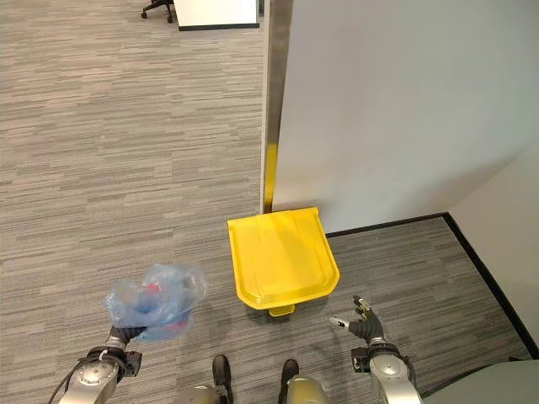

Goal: Gather garbage on tea table into small bin, then transfer packed bag to large trash can.

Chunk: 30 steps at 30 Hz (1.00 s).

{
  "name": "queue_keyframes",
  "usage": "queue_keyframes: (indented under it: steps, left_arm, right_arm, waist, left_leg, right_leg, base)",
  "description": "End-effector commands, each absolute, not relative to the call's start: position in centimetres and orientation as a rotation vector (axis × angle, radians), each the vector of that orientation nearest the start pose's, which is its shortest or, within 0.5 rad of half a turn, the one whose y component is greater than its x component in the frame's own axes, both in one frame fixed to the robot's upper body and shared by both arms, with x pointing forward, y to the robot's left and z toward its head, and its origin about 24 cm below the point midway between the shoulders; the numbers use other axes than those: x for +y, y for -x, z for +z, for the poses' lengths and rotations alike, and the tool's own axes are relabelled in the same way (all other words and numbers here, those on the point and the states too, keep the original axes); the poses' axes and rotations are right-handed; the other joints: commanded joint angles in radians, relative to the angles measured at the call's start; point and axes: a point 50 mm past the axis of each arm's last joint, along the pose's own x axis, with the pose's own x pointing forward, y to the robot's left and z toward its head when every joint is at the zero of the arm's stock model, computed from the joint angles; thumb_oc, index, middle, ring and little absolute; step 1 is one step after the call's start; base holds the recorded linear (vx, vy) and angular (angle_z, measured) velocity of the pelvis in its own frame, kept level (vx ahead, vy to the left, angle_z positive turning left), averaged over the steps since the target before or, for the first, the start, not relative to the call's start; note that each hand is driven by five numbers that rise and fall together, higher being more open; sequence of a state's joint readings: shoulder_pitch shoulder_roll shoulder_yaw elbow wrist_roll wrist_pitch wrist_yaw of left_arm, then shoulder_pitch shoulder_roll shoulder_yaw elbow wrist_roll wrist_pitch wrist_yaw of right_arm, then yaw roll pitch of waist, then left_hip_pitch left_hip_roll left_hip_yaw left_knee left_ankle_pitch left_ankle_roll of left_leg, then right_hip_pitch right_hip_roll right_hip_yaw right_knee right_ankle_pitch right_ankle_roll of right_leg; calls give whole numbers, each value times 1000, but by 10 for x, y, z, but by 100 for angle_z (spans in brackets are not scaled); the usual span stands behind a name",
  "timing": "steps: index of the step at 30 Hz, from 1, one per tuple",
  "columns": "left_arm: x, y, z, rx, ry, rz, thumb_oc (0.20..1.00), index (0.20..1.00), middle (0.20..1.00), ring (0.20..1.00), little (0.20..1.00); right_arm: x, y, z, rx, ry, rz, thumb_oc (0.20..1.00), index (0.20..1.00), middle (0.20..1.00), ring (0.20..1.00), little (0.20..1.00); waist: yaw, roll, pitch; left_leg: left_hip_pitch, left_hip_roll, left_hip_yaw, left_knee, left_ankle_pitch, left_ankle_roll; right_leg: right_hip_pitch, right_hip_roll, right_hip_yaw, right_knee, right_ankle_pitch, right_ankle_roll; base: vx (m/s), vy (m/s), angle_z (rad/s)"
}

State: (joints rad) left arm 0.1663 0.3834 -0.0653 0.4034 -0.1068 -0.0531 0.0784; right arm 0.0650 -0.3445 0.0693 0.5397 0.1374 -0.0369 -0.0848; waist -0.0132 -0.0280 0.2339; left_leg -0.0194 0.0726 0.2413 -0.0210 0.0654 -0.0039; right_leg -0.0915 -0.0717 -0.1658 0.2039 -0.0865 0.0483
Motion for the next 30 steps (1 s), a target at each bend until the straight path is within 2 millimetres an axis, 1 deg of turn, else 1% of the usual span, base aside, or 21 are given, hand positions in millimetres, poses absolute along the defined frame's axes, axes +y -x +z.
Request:
queue_keyframes:
  steps: [1,5,10,14,15,18,19,21,22,23,25,26,27,28,29,30]
  left_arm:
    - [253,-197,-39,385,-298,119,200,200,200,200,200]
    - [251,-196,-40,388,-290,111,200,200,200,200,200]
    - [248,-196,-41,390,-285,106,200,200,200,200,200]
    - [250,-196,-39,382,-296,112,200,200,200,200,200]
    - [251,-196,-39,381,-297,112,200,200,200,200,200]
    - [254,-198,-35,369,-303,124,200,200,200,200,200]
    - [254,-198,-35,369,-303,124,200,200,200,200,200]
    - [257,-201,-31,356,-313,130,200,200,200,200,200]
    - [258,-201,-31,356,-311,133,200,200,200,200,200]
    - [258,-201,-30,354,-314,136,200,200,200,200,200]
    - [259,-203,-29,351,-316,140,200,200,200,200,200]
    - [260,-203,-29,350,-315,144,200,200,200,200,200]
    - [260,-203,-29,350,-315,145,200,200,200,200,200]
    - [260,-203,-29,352,-314,144,200,200,200,200,200]
    - [261,-205,-28,345,-320,147,200,200,200,200,200]
    - [261,-207,-27,339,-320,146,200,200,200,200,200]
  right_arm:
    - [-256,-199,-60,507,276,-175,1000,1000,1000,1000,1000]
    - [-258,-196,-60,513,284,-181,1000,1000,1000,1000,1000]
    - [-259,-196,-60,511,288,-184,1000,1000,1000,1000,1000]
    - [-256,-200,-58,498,286,-180,1000,1000,1000,1000,1000]
    - [-256,-201,-58,498,285,-180,1000,1000,1000,1000,1000]
    - [-252,-207,-56,486,283,-171,1000,1000,1000,1000,1000]
    - [-252,-207,-56,486,283,-171,1000,1000,1000,1000,1000]
    - [-247,-209,-55,476,272,-160,1000,1000,1000,1000,1000]
    - [-246,-209,-55,474,266,-156,1000,1000,1000,1000,1000]
    - [-244,-210,-55,470,261,-155,1000,1000,1000,1000,1000]
    - [-243,-211,-55,469,259,-150,1000,1000,1000,1000,1000]
    - [-243,-213,-54,466,257,-151,1000,1000,1000,1000,1000]
    - [-243,-213,-54,466,258,-151,1000,1000,1000,1000,1000]
    - [-243,-214,-53,461,257,-154,1000,1000,1000,1000,1000]
    - [-244,-216,-51,449,248,-162,1000,1000,1000,1000,1000]
    - [-245,-215,-52,458,251,-164,1000,1000,1000,1000,1000]
  waist:
    - [-17,-34,-64]
    - [-25,-28,-70]
    - [-30,-27,-73]
    - [-24,-29,-63]
    - [-23,-29,-63]
    - [-17,-29,-50]
    - [-17,-29,-51]
    - [-10,-27,-37]
    - [-9,-26,-38]
    - [-7,-25,-30]
    - [-11,-24,-10]
    - [-12,-23,-1]
    - [-12,-22,0]
    - [-19,-18,9]
    - [-30,-22,26]
    - [-45,-23,32]
  left_leg:
    - [-12,-37,-56,81,-105,-42]
    - [7,-35,-55,68,-102,-47]
    - [21,-36,-46,81,-117,-49]
    - [9,-38,-31,109,-142,-44]
    - [8,-38,-30,111,-143,-44]
    - [-18,-45,-27,124,-155,-27]
    - [-19,-45,-27,124,-155,-27]
    - [-22,-67,-48,117,-165,-2]
    - [-23,-76,-56,112,-169,7]
    - [-14,-87,-62,112,-180,16]
    - [16,-102,-73,109,-198,26]
    - [31,-110,-74,103,-206,30]
    - [32,-110,-74,102,-206,30]
    - [58,-117,-73,90,-214,30]
    - [82,-132,-76,89,-222,30]
    - [98,-147,-88,97,-240,29]
  right_leg:
    - [97,0,-6,-168,13,40]
    - [112,4,-12,-182,14,37]
    - [136,-2,-22,-213,23,41]
    - [128,-22,-20,-222,41,59]
    - [127,-22,-19,-221,41,59]
    - [82,-40,5,-177,44,72]
    - [80,-40,6,-175,44,72]
    - [35,-54,28,-73,23,89]
    - [15,-59,33,-35,24,91]
    - [-16,-64,37,28,26,96]
    - [-77,-64,40,78,59,96]
    - [-108,-66,33,78,82,97]
    - [-108,-66,33,79,81,97]
    - [-154,-67,18,63,112,96]
    - [-216,-63,-1,26,153,100]
    - [-224,-56,-21,-59,152,115]
  base:
    - [9,-87,1]
    - [7,-16,4]
    - [8,29,1]
    - [13,91,-4]
    - [-13,115,-12]
    - [10,147,-22]
    - [50,170,-18]
    - [74,222,-13]
    - [87,189,-11]
    - [106,161,-10]
    - [126,141,-4]
    - [84,77,2]
    - [128,69,-14]
    - [191,86,-10]
    - [343,110,-7]
    - [271,72,0]
